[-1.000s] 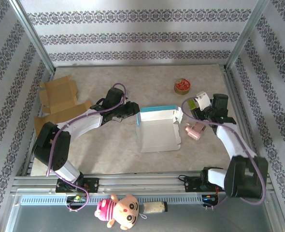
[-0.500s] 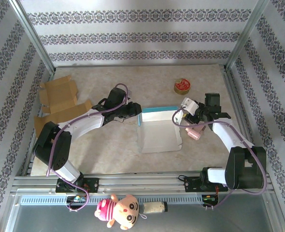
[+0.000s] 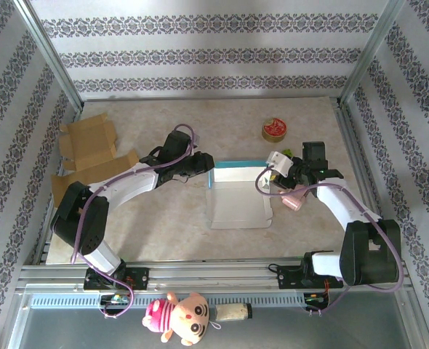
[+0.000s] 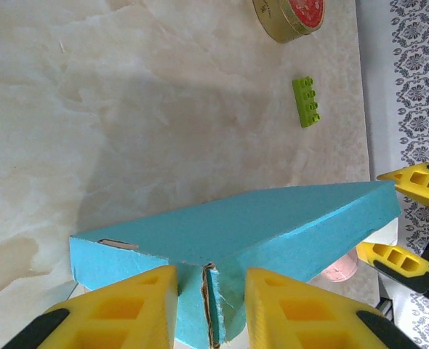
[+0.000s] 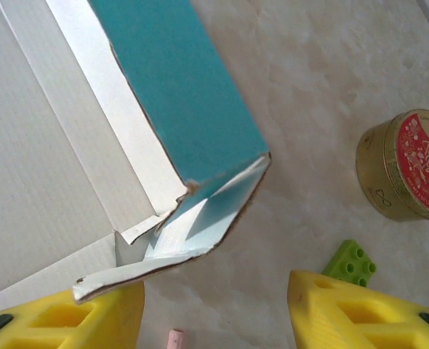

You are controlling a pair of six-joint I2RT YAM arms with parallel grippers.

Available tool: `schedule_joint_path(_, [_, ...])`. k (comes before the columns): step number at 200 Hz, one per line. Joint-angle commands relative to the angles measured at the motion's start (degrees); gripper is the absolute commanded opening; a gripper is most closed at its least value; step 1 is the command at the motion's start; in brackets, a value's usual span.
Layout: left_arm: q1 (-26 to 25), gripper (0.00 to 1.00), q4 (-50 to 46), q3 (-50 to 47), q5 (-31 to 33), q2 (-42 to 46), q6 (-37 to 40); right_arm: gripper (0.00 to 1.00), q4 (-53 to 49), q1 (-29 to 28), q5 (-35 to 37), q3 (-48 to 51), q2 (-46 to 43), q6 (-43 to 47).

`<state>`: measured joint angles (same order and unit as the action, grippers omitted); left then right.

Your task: Fold the paper box

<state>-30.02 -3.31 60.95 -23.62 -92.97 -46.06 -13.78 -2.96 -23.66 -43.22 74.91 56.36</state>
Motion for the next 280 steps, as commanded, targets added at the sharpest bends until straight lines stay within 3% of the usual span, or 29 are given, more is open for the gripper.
schedule_joint_path(1, [-1.1,0.29,-1.5,1.8,0.1,-0.5,0.9,0.55,0.4,-1.8,-2.6,0.1,1.9,-0.3])
schedule_joint_path(55, [-1.1,0.29,-1.3,1.4,0.1,-0.5,0.4,0.55,-0.9,-3.2,-7.7,-1.0,3.7,-1.9])
schedule_joint_path(114, [-1.1,0.29,-1.7,1.8,0.3,-0.3,0.5,0.48,-2.9,-5.2,-8.0,-3.3,6.6,-2.5])
schedule_joint_path(235, [-1.2,0.29,-0.5,1.4,-0.5,-0.4,-0.5,0.42,2.5,-10.6,8.2,-5.3,11.8,-21.3])
schedule_joint_path(263, [-1.2,0.29,0.5,0.8,-1.0,0.1,-1.0,0.33,2.9,-12.3,11.3,-6.5,14.6,-22.7])
schedule_joint_path(280, [-1.2,0.3,0.7,0.5,-0.9,0.7,-1.3,0.22,3.0,-13.3,14.6,-7.7,16.6,-24.1])
